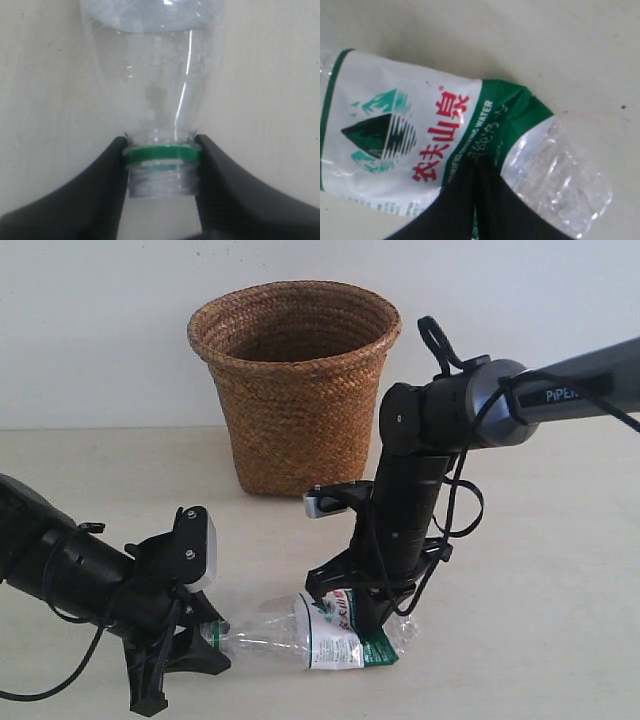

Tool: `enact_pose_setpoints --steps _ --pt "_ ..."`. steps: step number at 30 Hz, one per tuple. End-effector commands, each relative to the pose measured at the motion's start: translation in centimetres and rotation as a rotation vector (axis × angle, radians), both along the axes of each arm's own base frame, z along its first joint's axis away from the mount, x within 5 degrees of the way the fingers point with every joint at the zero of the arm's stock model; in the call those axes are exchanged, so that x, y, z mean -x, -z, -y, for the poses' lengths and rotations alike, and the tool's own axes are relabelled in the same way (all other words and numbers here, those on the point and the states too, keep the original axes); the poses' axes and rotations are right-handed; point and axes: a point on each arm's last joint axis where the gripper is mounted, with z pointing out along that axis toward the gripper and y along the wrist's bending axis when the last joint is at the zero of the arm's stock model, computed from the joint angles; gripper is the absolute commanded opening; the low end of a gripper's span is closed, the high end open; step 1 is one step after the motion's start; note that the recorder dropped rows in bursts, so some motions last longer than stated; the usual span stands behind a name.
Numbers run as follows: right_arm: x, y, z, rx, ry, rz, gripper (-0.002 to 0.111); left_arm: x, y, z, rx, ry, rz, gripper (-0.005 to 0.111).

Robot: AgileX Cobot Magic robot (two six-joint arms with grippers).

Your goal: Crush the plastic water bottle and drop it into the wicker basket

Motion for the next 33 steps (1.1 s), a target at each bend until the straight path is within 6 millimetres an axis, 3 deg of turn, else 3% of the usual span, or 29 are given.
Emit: enact_pose_setpoints --steps 1,7,12,15,22,27,33 --pt "0.9 1.1 1.2 0.108 -0.091 -0.006 0.000 0.1 0.4 0.0 -0.013 0.003 -0.003 0.004" --pt "1.0 -4.8 0.7 -0.032 -0.085 0.128 0.000 0.1 0.4 0.0 -0.013 0.003 -0.003 0.004" --pt "1.1 -7.8 0.8 -0.083 -0.076 0.215 0.000 0.1 0.4 0.0 -0.013 0.003 -0.003 0.004" --pt "1.5 -8.6 0.2 -0.132 -0.091 0.227 0.000 0.1 0.4 0.0 -0.013 0.003 -0.003 0.004" --pt "2.7 -8.4 -2.9 -0.215 -0.149 0.271 0.000 0.1 0.4 0.0 -0.014 0.002 -0.002 0.004" --pt "3.2 -6.1 -4.1 -0.185 -0.186 0.236 0.000 0.1 0.4 0.0 -0.013 0.003 -0.003 0.004" --pt "2.7 -3.2 -4.3 -0.139 -0.181 0.213 0.000 0.1 0.4 0.0 -0.013 0.003 -0.003 0.004"
